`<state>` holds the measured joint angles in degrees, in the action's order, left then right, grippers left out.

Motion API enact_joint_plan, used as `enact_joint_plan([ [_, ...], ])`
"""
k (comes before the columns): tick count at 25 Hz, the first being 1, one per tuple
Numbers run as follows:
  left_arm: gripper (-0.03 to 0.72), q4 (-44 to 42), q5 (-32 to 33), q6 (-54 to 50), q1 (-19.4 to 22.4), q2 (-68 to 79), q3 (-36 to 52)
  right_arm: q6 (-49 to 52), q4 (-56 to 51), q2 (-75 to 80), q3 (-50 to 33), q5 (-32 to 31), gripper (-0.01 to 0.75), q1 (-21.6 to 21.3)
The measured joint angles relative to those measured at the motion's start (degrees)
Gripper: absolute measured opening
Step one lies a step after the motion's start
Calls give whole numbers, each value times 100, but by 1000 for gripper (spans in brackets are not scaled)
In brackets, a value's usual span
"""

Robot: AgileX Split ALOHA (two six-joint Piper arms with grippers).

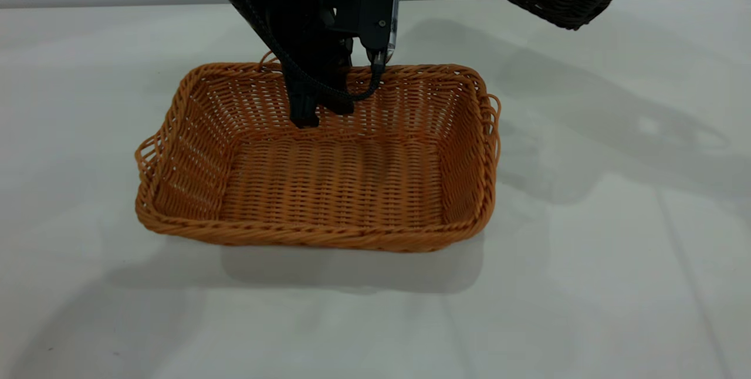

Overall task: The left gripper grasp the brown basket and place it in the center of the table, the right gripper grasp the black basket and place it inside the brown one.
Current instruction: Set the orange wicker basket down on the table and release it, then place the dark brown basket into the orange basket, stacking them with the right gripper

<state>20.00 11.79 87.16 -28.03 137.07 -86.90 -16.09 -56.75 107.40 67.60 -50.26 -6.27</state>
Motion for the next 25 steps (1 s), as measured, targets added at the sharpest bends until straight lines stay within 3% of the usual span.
enact_joint_plan([
  [4,442,102,-110,0,-18,-81,0,0,-79,0,0,-50,81,0],
  [7,480,107,188,0,-18,-430,0,-12,-338,0,0,-65,83,-75],
  [11,482,102,1357,-165,-18,-1301,0,-65,-704,0,0,-47,83,-333],
  [16,445,79,3604,-694,-18,-2525,0,-198,-680,0,0,-95,84,-430],
  [20,406,57,4646,-858,-18,-3472,0,-227,-413,0,6,-105,84,-63],
  [25,388,46,4794,-885,-18,-4526,0,-136,349,139,12,-154,84,1018],
])
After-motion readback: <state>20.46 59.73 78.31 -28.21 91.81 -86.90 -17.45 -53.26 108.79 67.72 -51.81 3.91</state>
